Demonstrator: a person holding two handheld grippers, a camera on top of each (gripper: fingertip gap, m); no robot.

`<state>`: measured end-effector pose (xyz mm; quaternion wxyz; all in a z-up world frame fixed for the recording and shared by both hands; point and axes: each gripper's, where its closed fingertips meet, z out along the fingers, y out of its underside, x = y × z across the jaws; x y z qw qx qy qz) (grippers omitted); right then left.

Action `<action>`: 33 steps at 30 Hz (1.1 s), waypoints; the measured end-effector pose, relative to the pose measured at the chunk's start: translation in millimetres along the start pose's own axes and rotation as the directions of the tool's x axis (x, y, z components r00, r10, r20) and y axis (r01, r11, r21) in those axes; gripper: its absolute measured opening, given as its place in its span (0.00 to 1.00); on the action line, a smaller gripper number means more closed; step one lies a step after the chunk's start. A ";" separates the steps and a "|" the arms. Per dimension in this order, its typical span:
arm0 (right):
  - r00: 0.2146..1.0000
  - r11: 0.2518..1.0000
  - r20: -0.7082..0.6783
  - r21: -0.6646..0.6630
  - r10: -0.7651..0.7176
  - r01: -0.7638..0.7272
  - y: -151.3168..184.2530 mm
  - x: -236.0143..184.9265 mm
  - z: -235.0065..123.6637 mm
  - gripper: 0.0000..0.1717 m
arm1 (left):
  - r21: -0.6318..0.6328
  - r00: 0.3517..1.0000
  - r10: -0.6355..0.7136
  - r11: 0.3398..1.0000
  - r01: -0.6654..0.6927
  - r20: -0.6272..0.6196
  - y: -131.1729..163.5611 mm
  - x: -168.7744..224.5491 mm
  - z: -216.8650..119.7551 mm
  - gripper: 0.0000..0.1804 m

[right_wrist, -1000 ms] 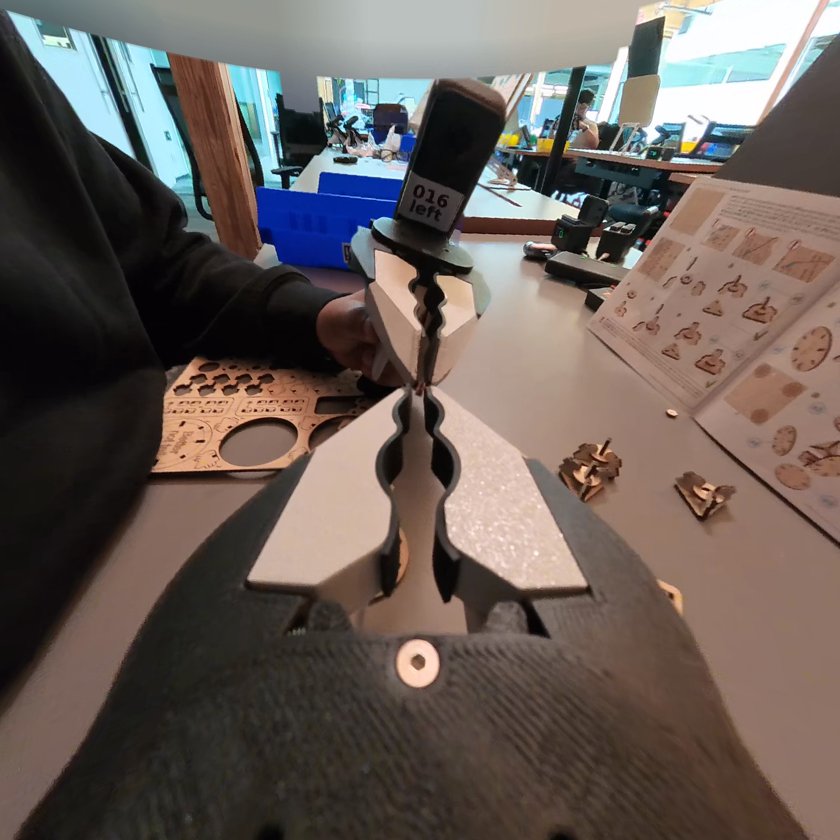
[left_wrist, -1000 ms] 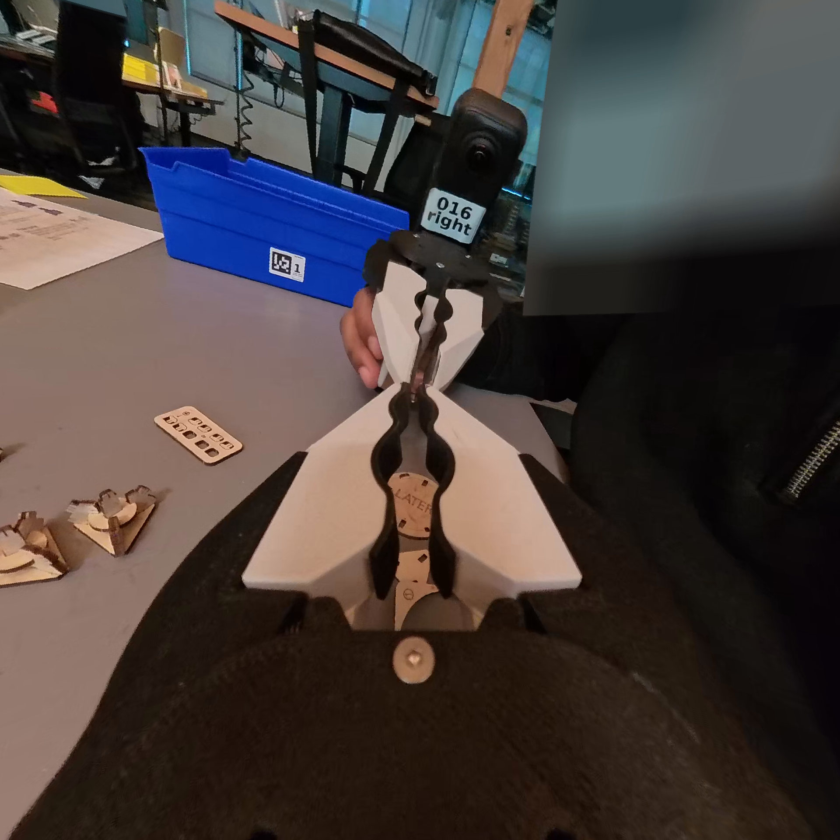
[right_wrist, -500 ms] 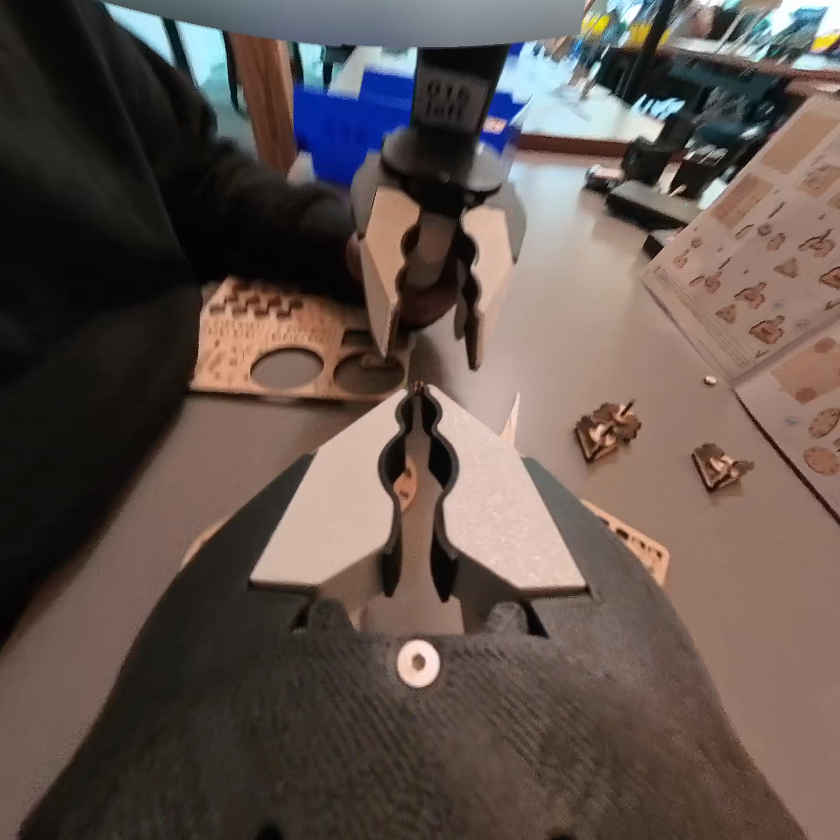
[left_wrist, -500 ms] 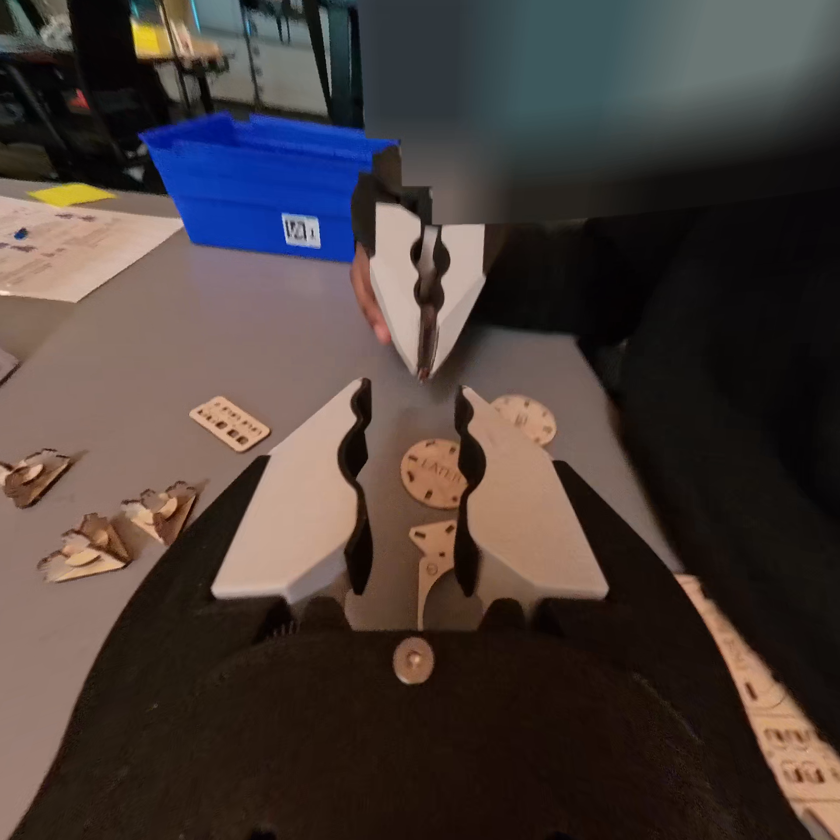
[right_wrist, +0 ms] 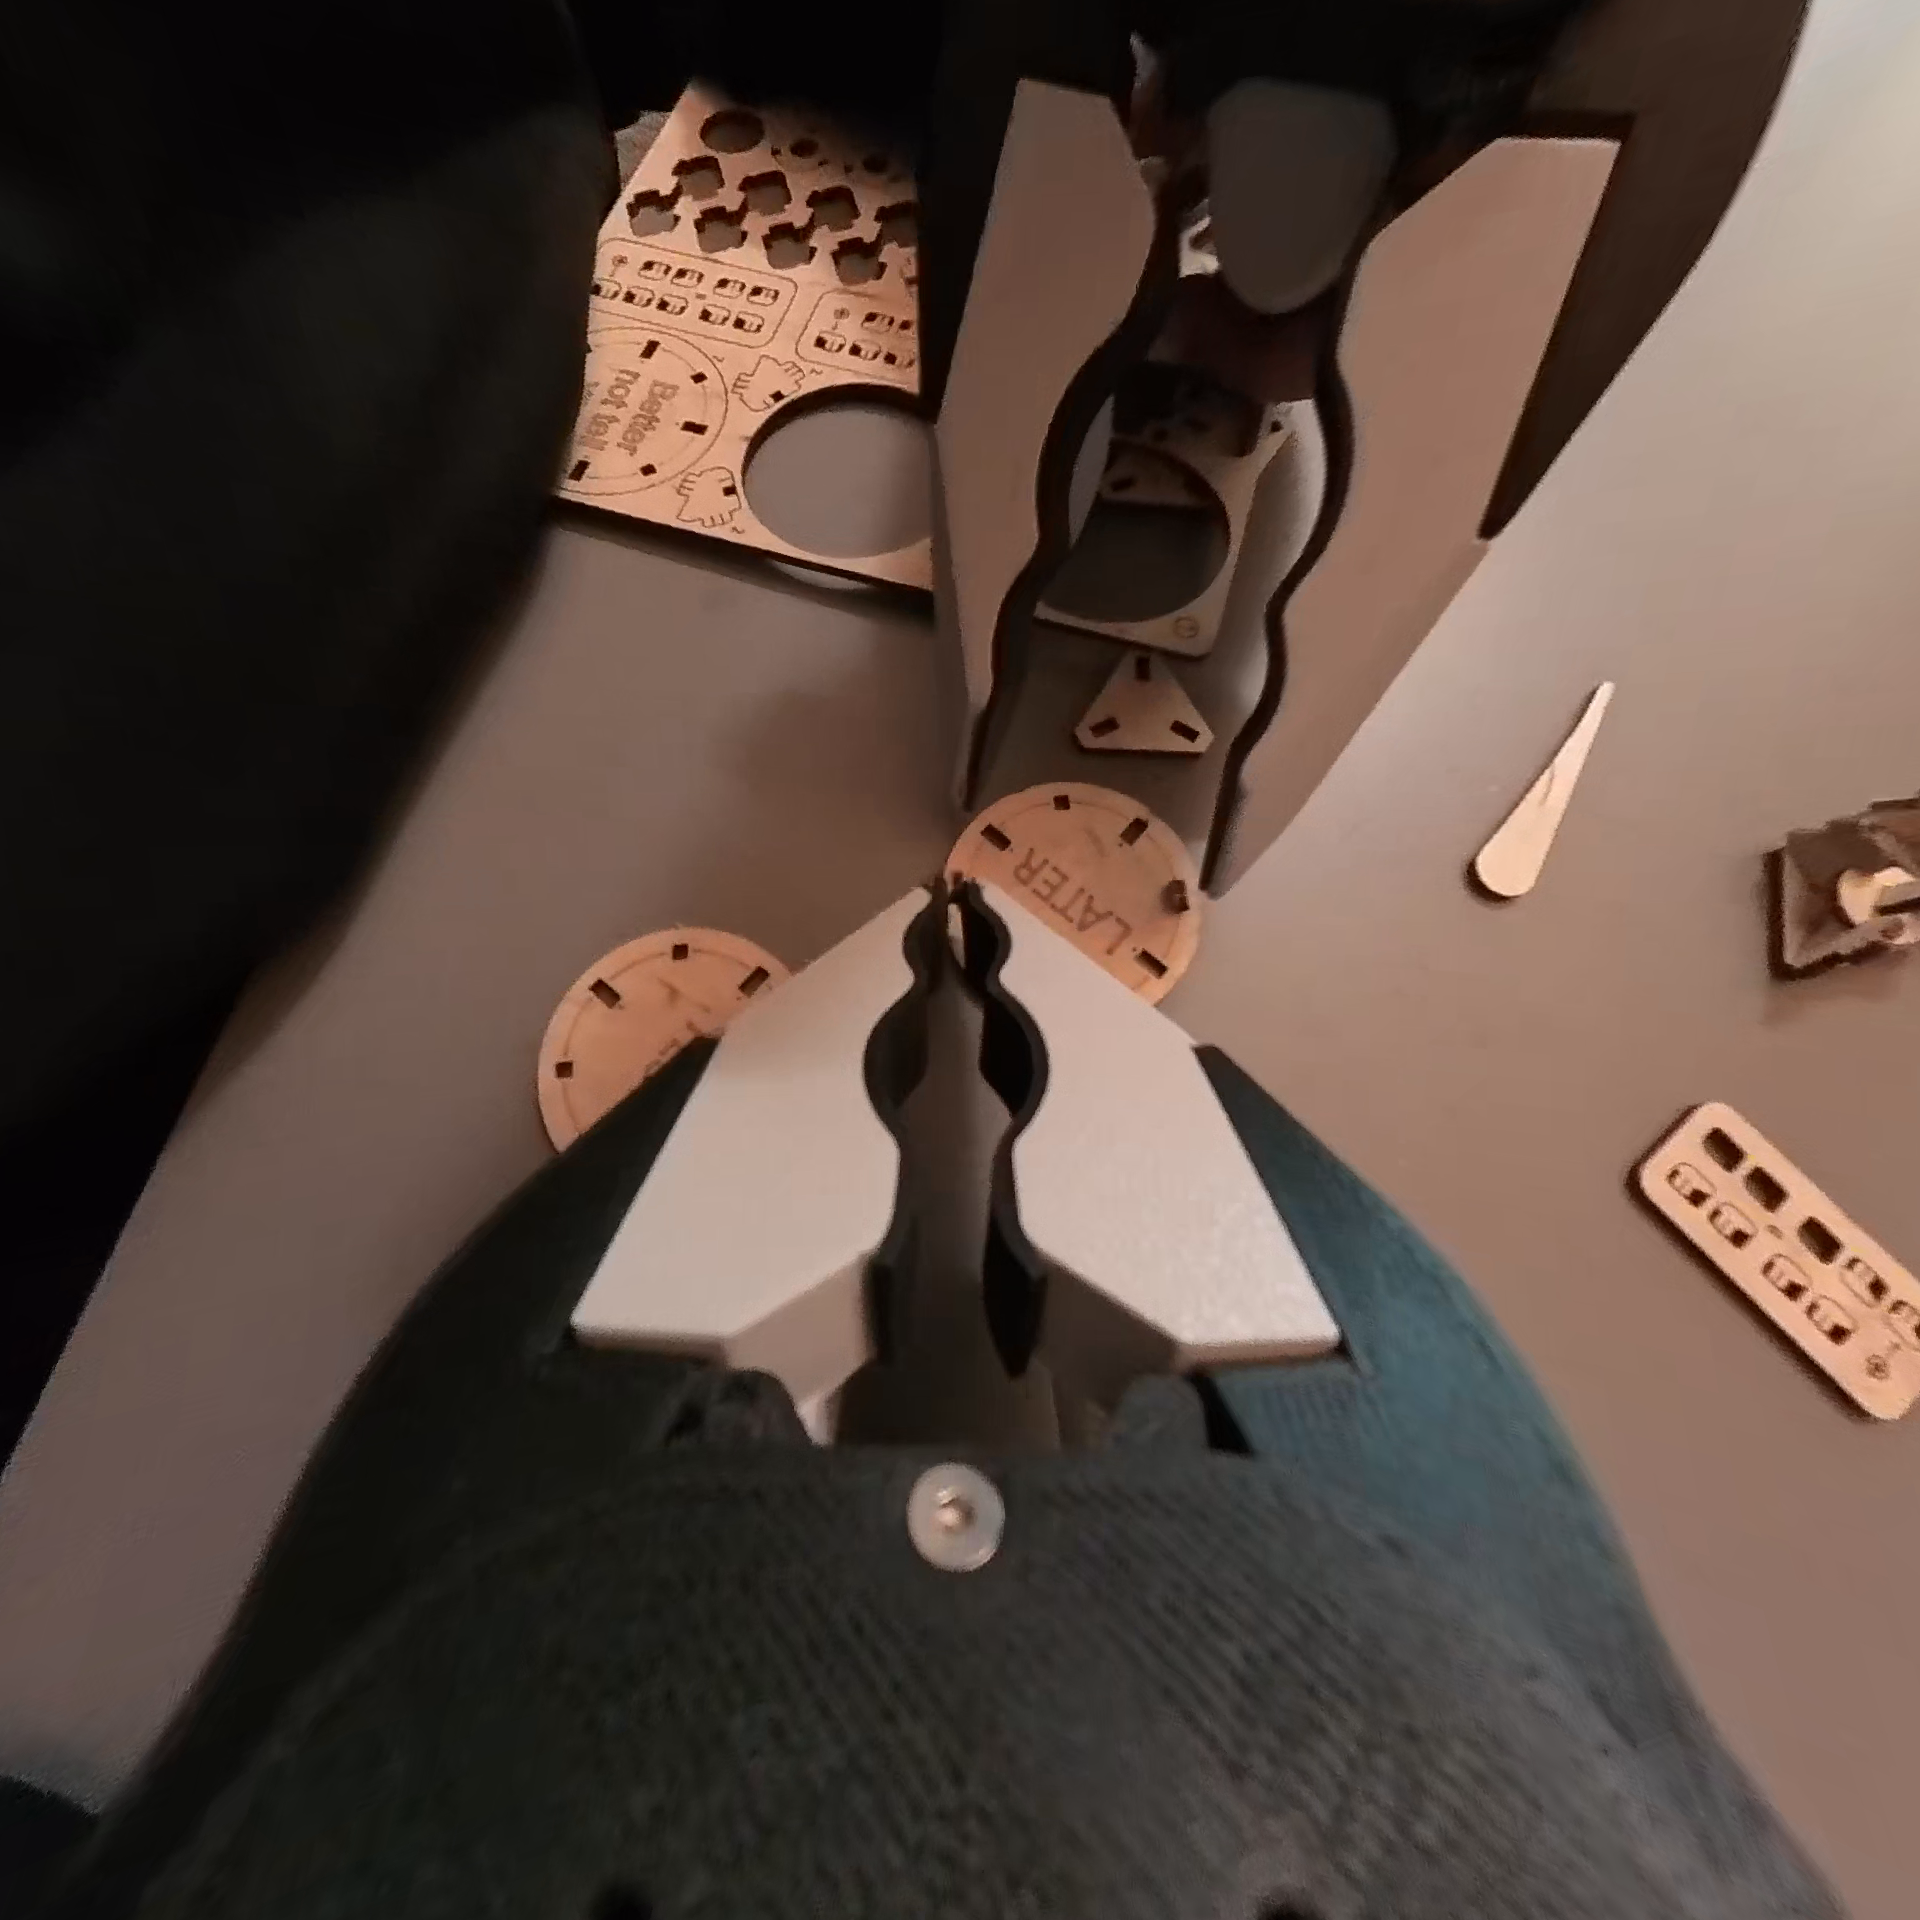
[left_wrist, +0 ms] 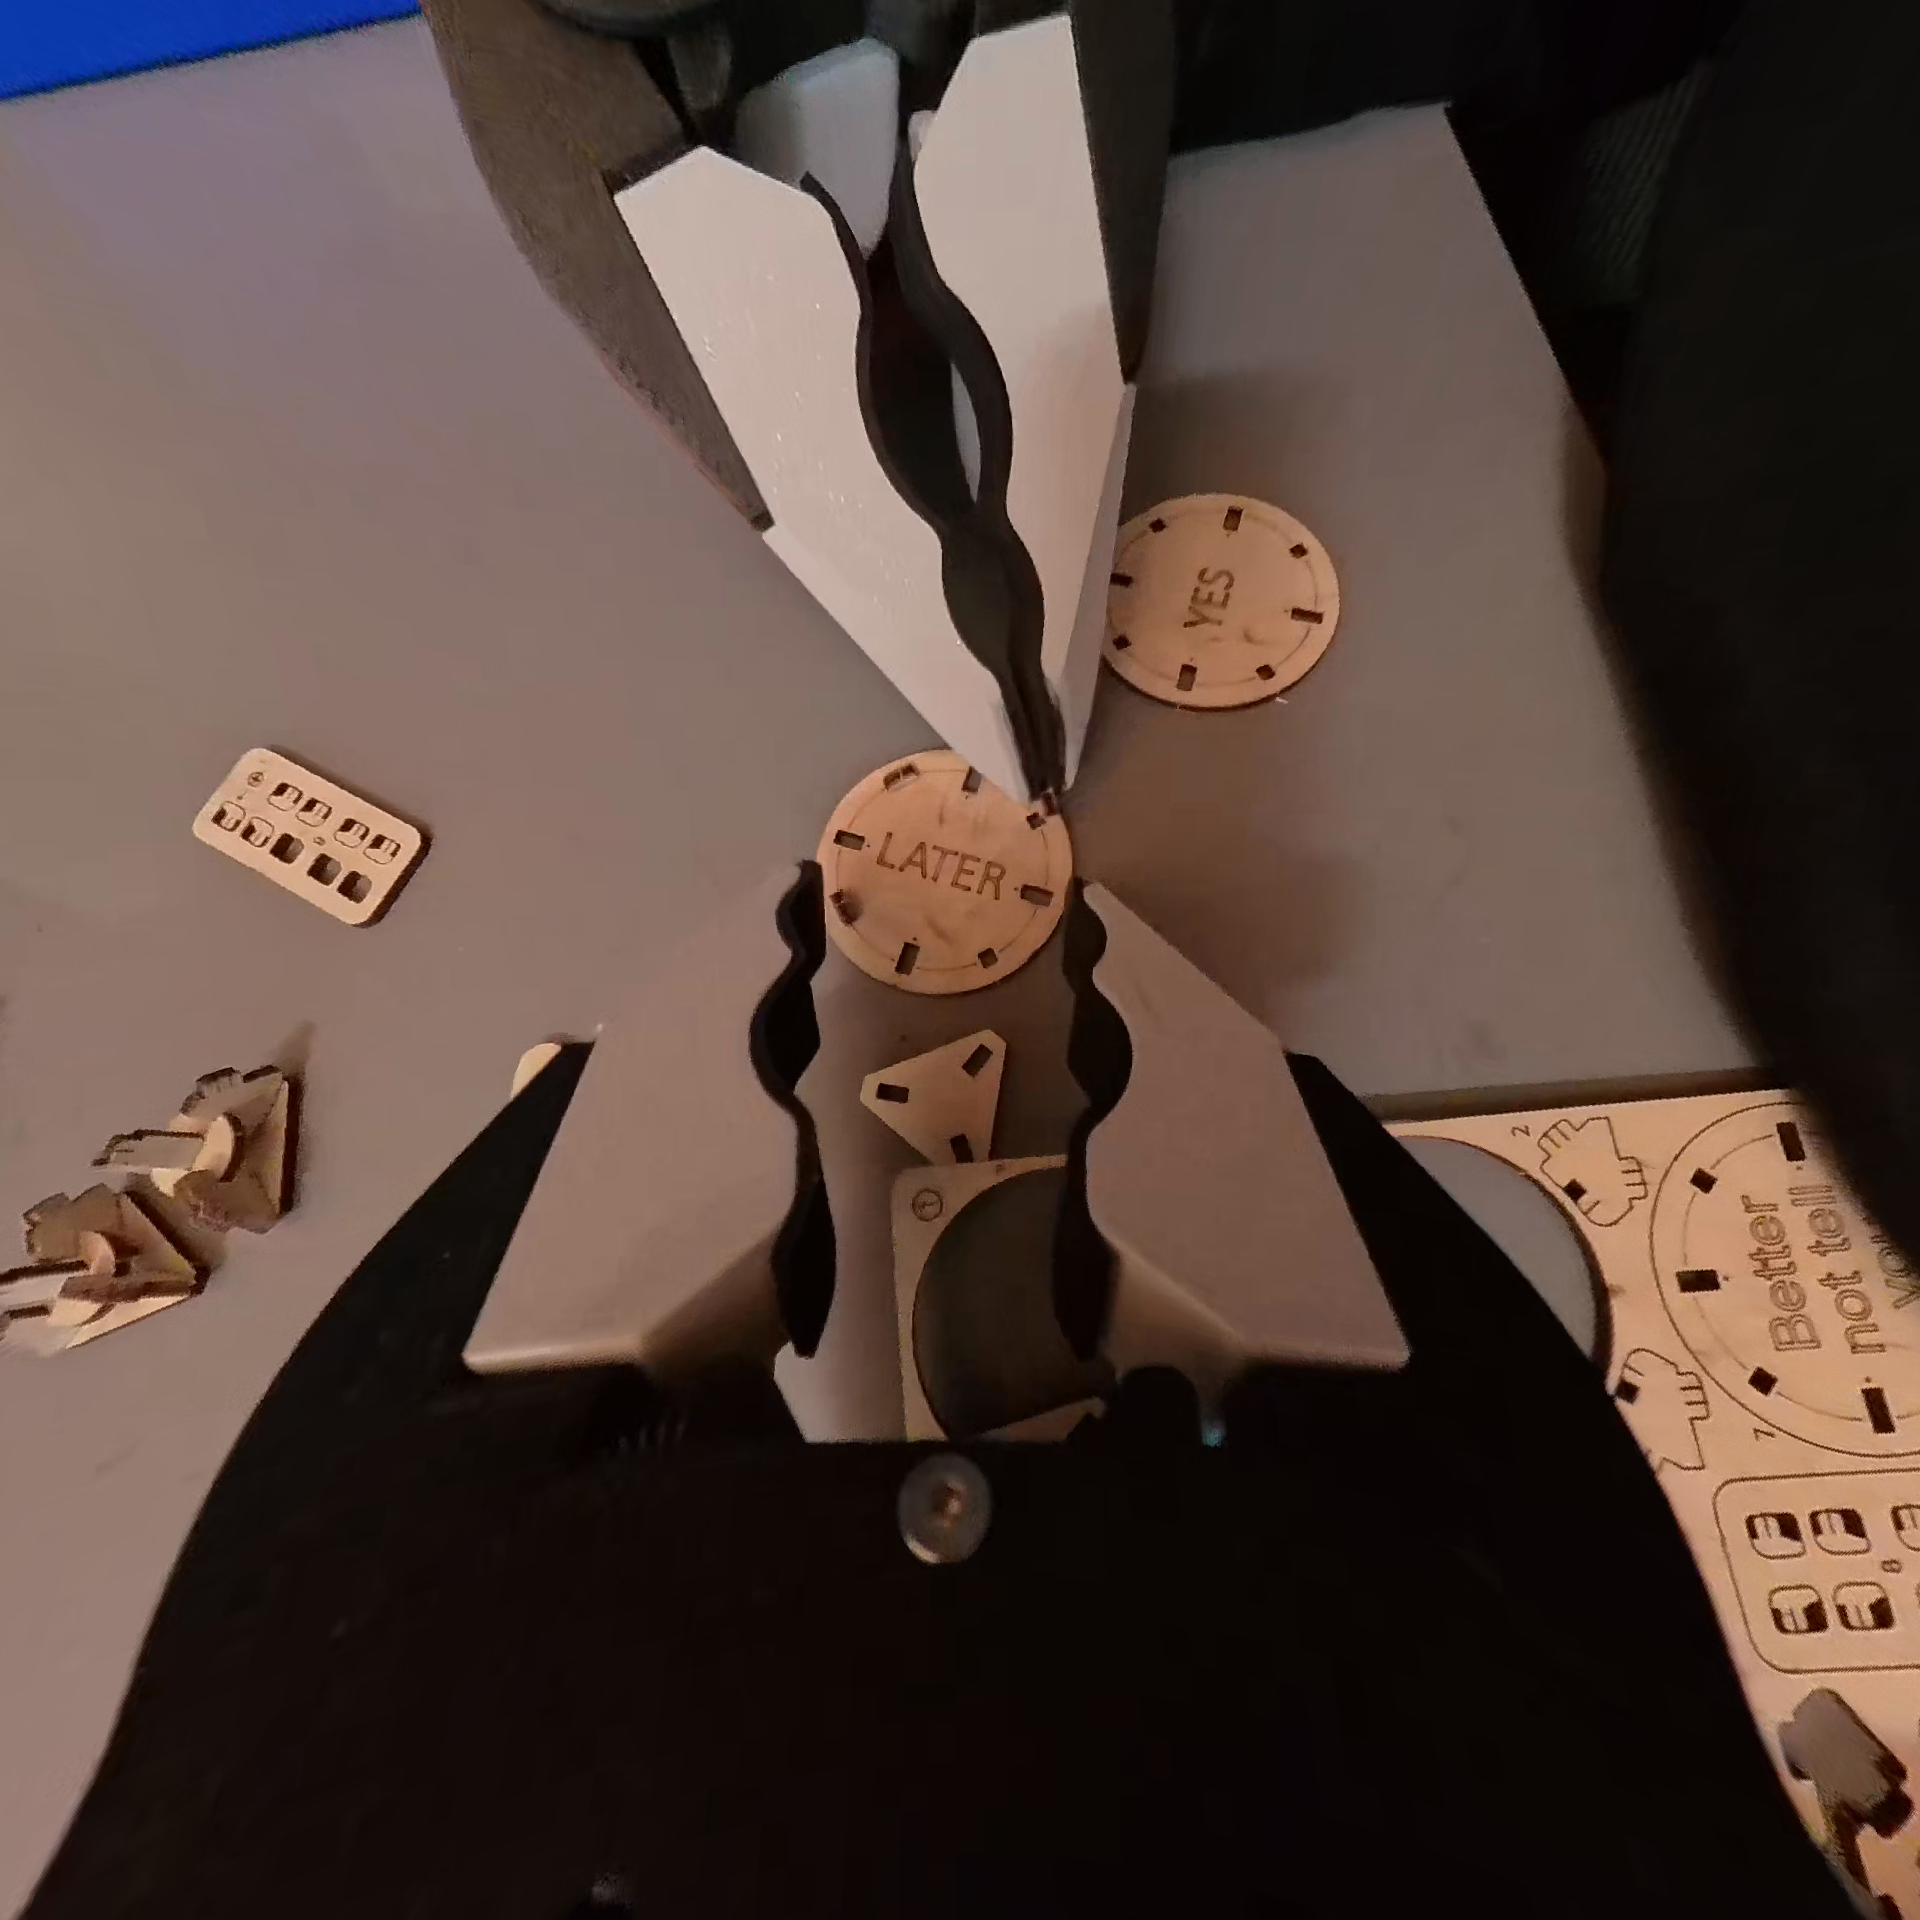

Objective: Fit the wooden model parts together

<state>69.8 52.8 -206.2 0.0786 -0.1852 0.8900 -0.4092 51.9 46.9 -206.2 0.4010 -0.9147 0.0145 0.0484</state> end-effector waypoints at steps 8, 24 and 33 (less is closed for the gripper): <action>1.000 1.000 0.006 -0.015 0.009 -0.009 5.0 1.4 2.8 0.00 | -0.048 1.000 0.013 0.999 -0.013 0.007 6.6 1.0 3.3 0.24; 1.000 1.000 -0.027 -0.019 0.003 -0.003 6.4 3.7 1.5 0.05 | -0.049 1.000 0.008 0.999 -0.008 0.001 6.8 1.3 3.3 0.24; 1.000 1.000 -0.024 -0.021 0.012 -0.012 5.0 3.2 1.8 0.05 | -0.049 1.000 0.008 0.999 -0.008 0.000 6.9 1.3 3.4 0.24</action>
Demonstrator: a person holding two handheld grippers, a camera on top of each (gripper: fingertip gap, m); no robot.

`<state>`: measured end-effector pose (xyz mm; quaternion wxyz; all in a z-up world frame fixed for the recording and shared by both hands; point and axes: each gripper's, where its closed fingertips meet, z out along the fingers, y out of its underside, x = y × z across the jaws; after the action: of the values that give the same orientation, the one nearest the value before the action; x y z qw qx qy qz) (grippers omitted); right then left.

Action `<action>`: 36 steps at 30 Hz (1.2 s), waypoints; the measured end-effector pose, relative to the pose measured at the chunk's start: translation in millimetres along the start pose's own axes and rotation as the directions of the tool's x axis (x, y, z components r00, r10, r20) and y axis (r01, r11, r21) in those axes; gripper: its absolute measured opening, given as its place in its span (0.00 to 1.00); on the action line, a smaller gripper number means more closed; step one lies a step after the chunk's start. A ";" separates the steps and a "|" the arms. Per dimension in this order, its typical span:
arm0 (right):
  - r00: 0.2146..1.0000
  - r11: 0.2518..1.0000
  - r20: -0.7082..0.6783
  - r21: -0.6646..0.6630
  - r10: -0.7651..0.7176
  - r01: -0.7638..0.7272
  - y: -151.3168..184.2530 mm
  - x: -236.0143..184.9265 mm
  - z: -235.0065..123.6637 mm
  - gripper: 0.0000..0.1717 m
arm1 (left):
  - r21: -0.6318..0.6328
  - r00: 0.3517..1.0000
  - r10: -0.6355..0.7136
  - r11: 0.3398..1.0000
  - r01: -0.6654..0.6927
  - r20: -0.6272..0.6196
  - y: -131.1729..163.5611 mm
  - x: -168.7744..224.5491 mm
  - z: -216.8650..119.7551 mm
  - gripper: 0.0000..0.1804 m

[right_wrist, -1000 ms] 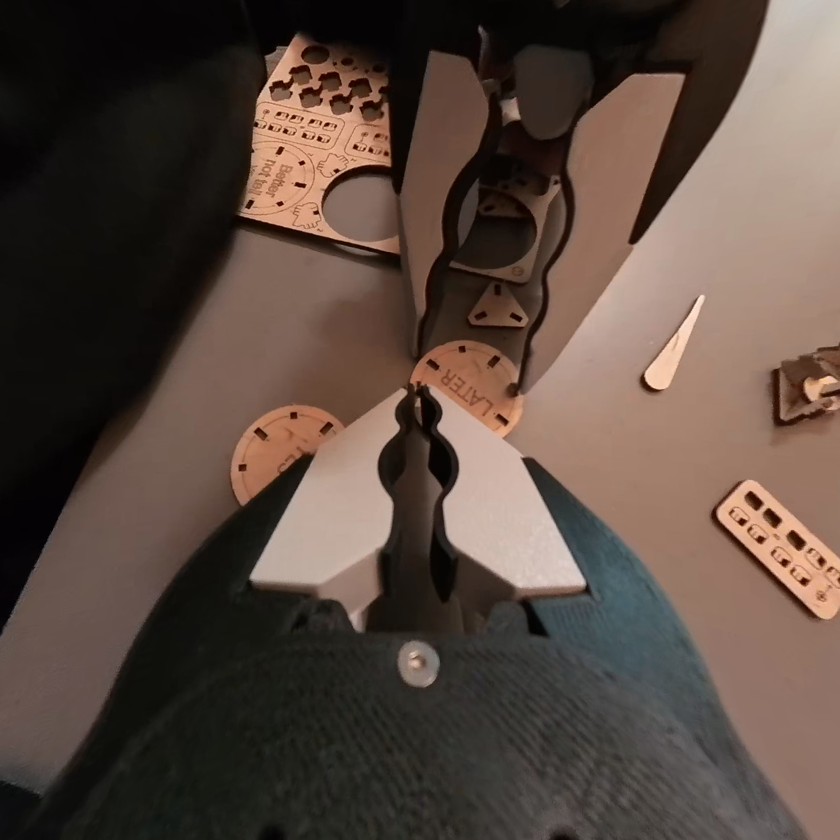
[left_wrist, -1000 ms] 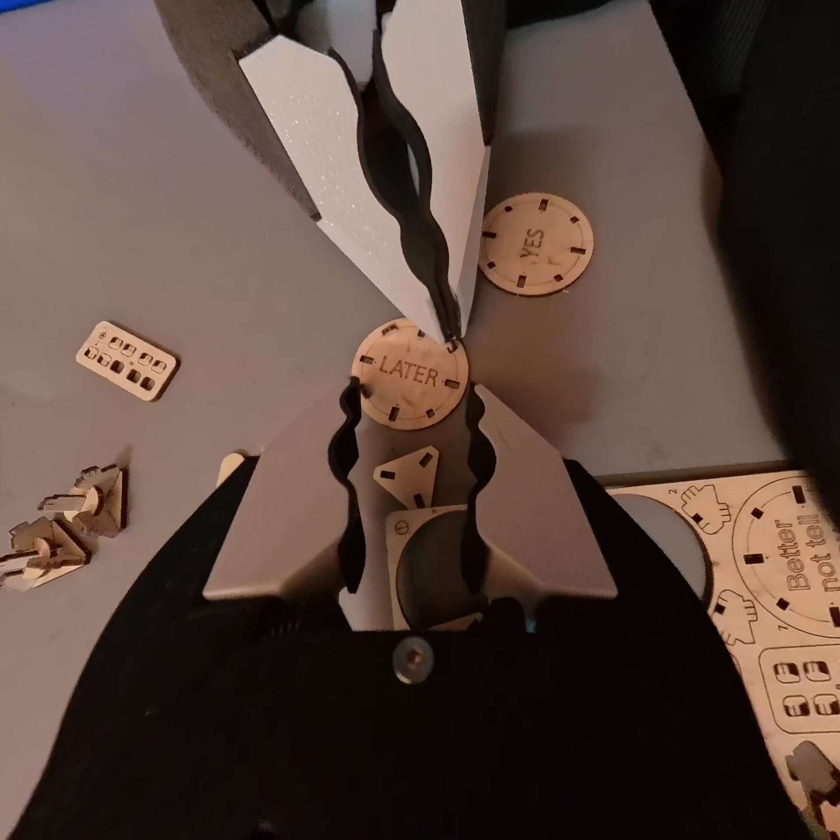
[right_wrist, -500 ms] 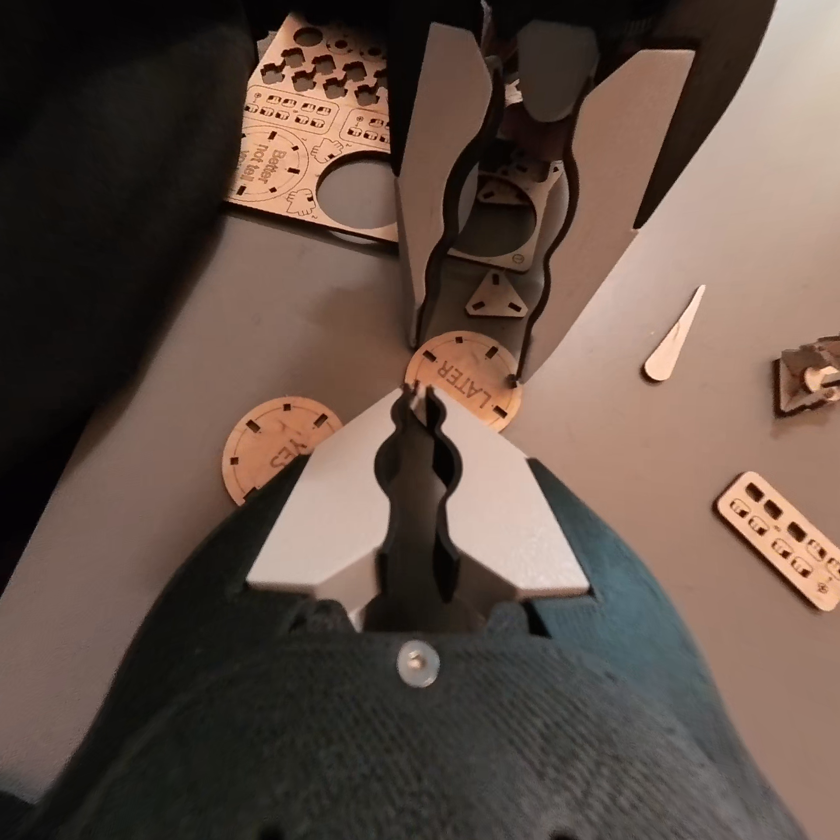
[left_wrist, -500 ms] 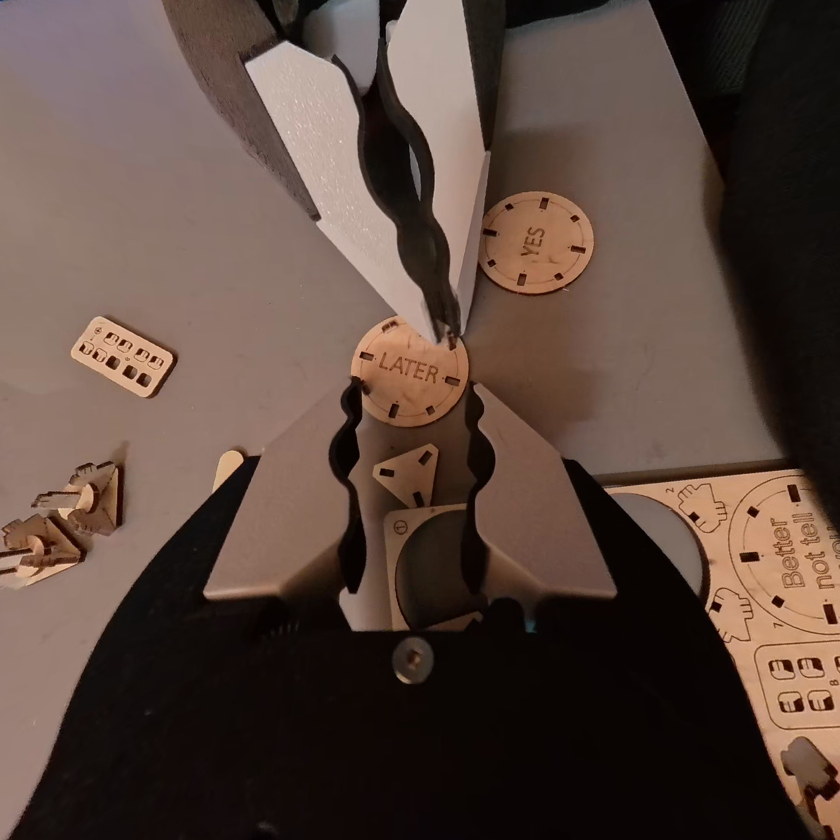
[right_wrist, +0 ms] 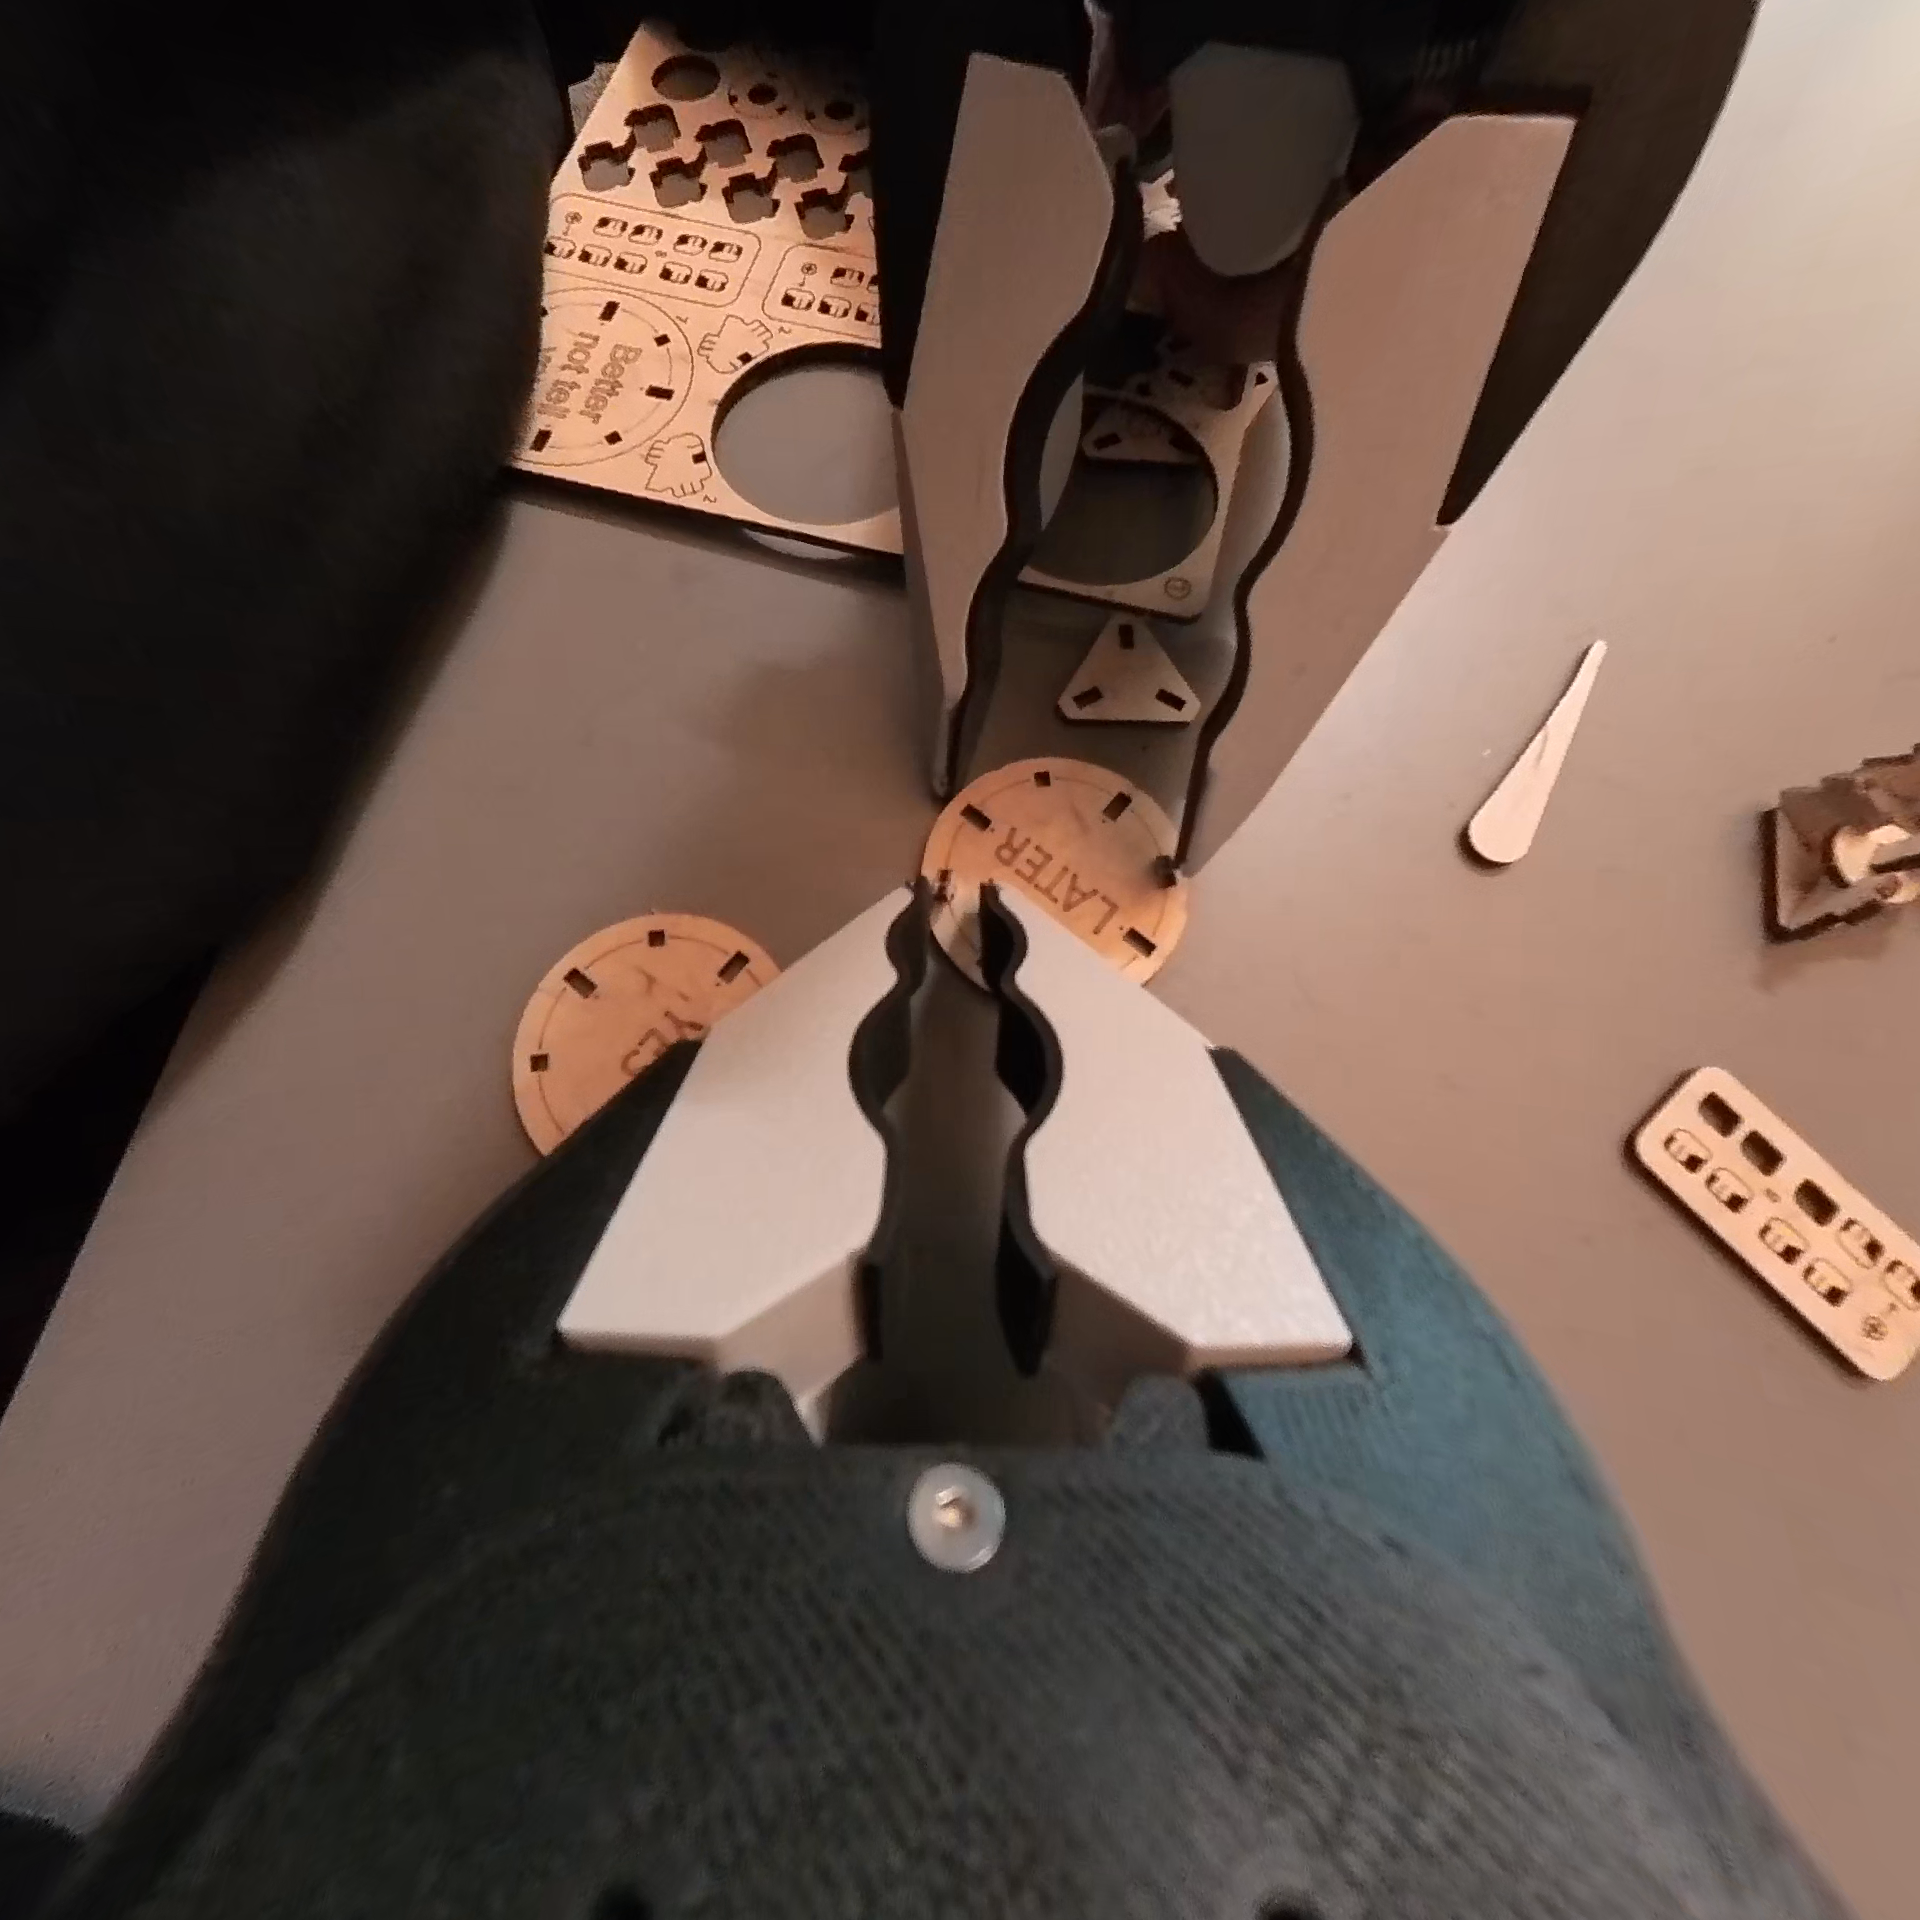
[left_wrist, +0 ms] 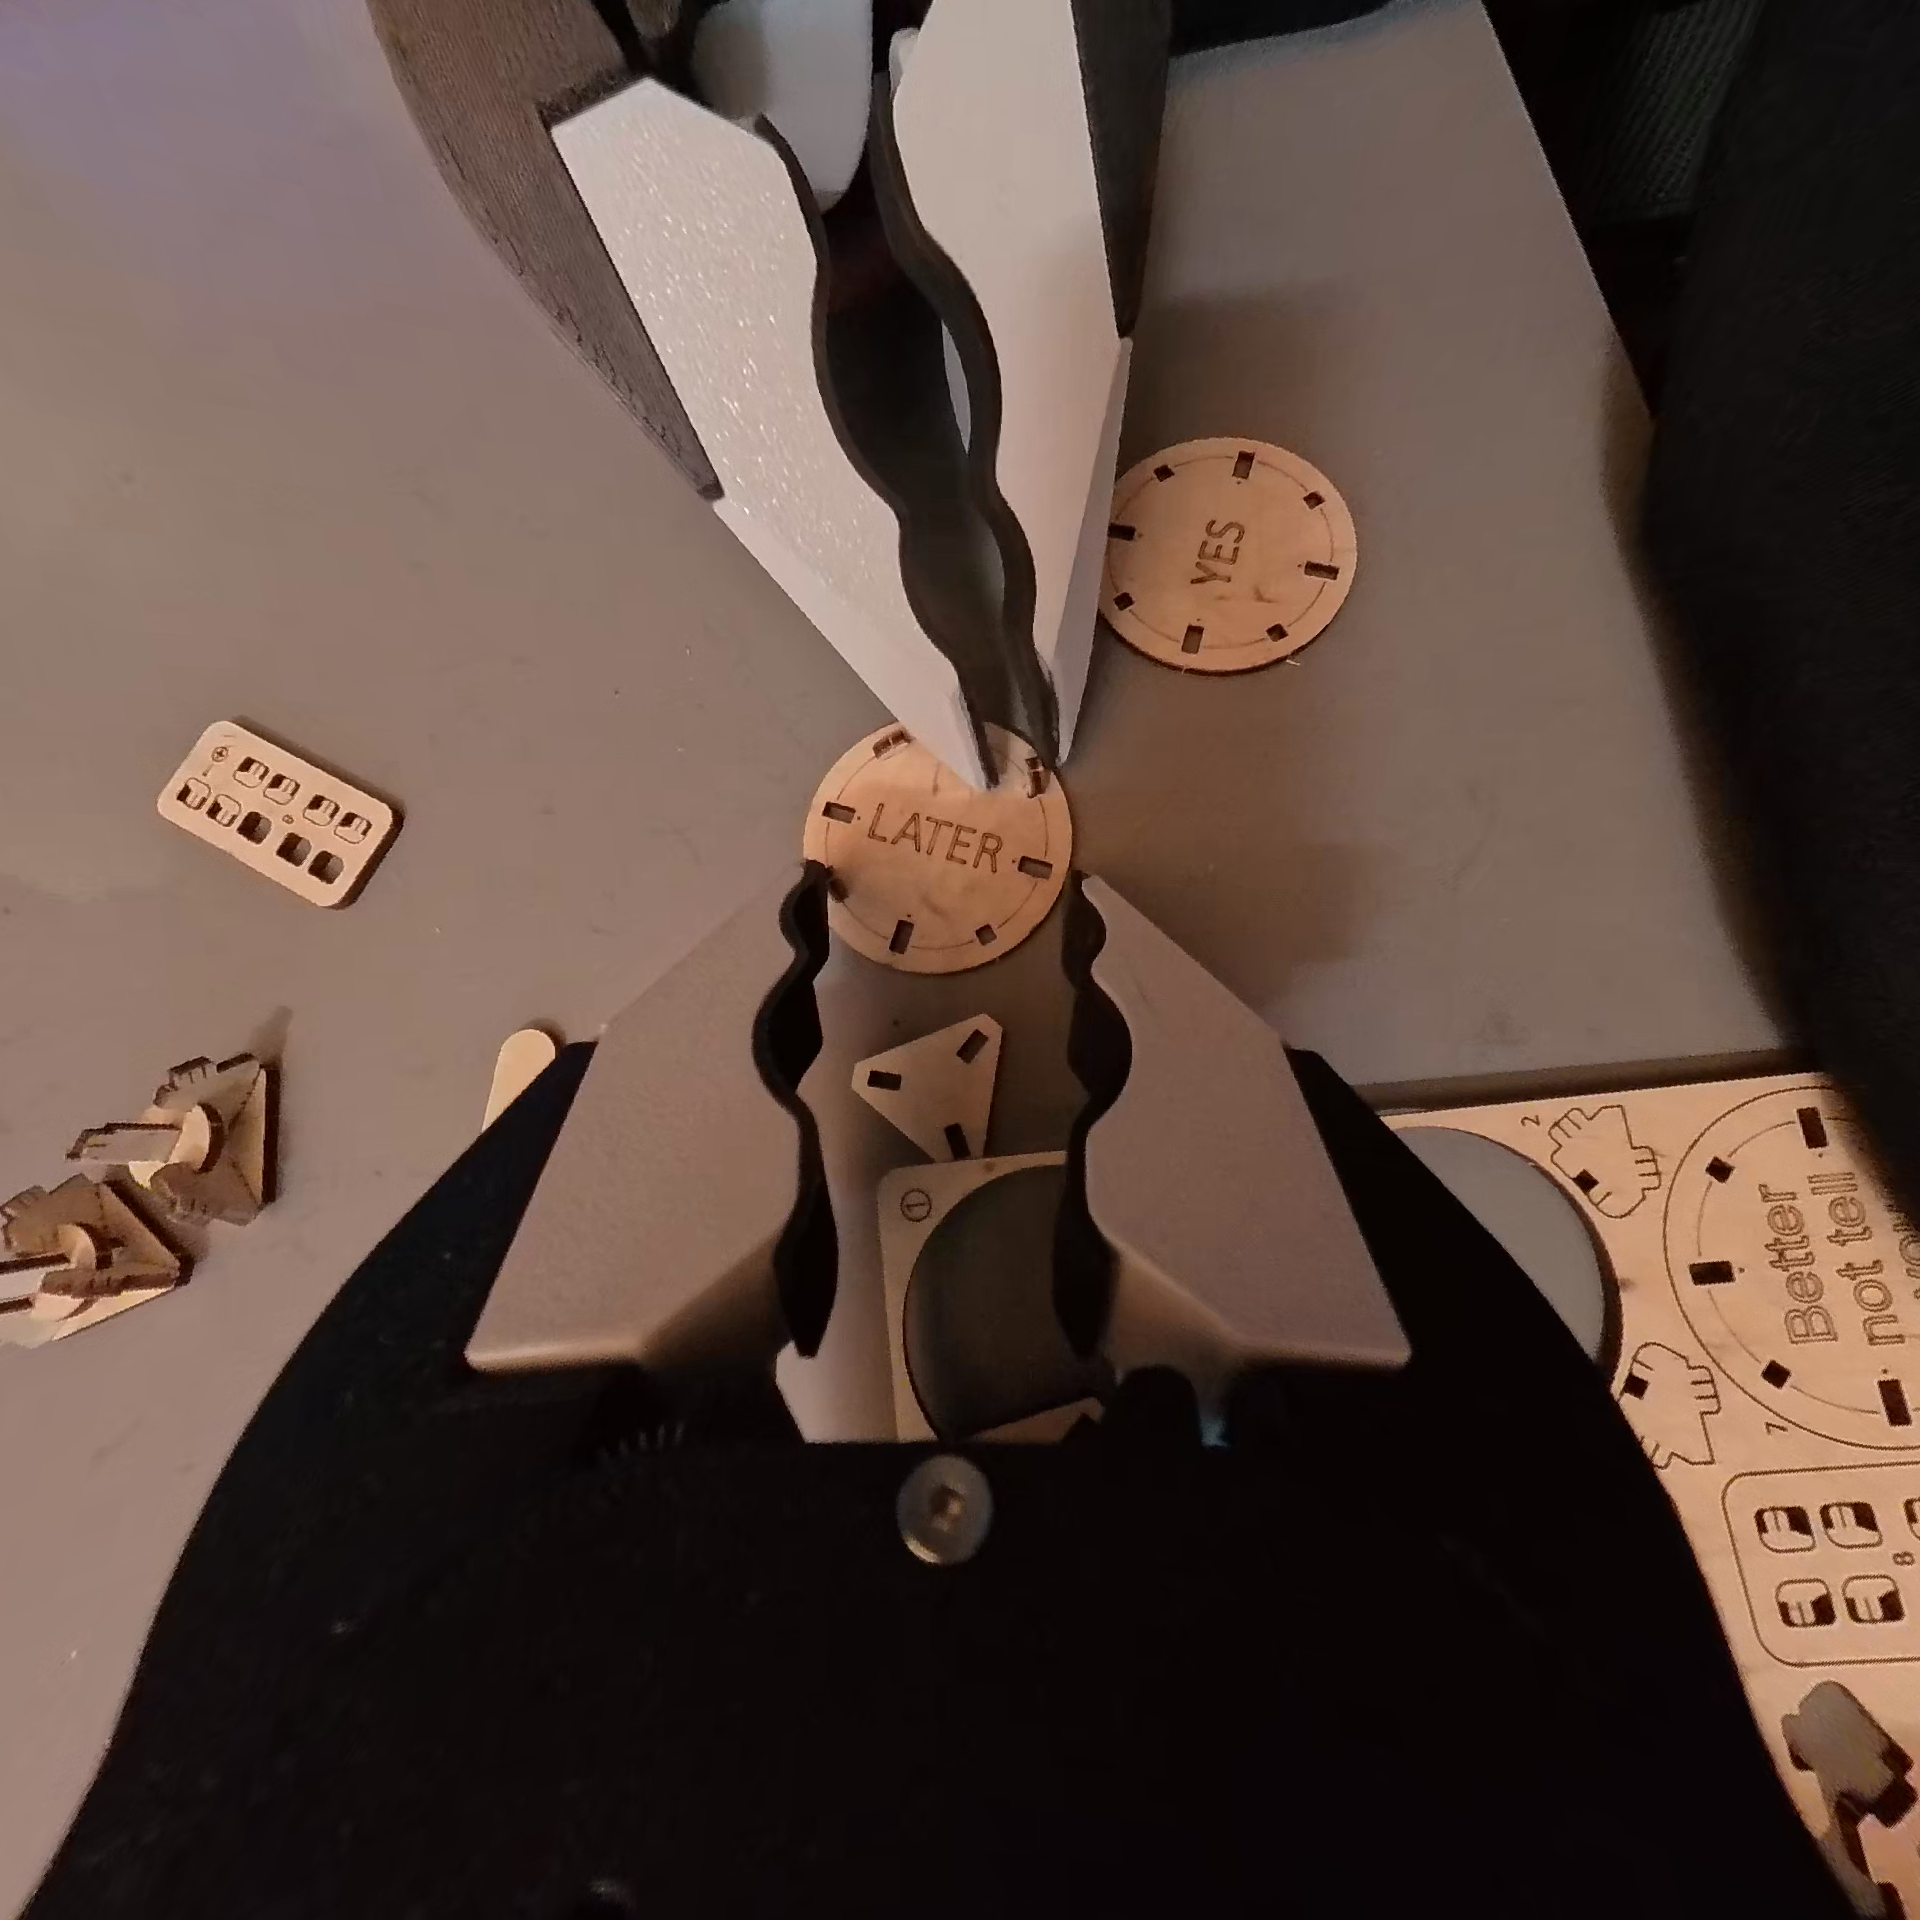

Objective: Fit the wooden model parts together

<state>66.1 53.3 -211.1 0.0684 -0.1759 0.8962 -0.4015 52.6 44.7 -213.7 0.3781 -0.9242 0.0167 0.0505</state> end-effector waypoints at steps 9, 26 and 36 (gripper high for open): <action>1.000 1.000 -0.011 0.016 -0.007 0.007 -5.5 0.1 0.3 0.03 | -0.001 1.000 0.000 1.000 0.000 -0.001 0.1 0.1 0.1 0.24; 1.000 0.999 0.015 0.027 0.026 -0.026 -4.2 -0.8 -1.2 0.00 | 0.000 1.000 0.000 1.000 0.000 -0.002 0.1 0.1 0.1 0.23; 0.999 0.998 0.024 0.033 0.047 -0.048 -3.5 -0.3 -2.0 0.01 | 0.000 1.000 0.001 1.000 -0.001 -0.002 0.1 0.0 -0.1 0.23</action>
<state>66.8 52.6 -207.2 0.0911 -0.1580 0.8925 -0.4126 52.5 44.5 -213.7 0.3782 -0.9242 0.0176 0.0499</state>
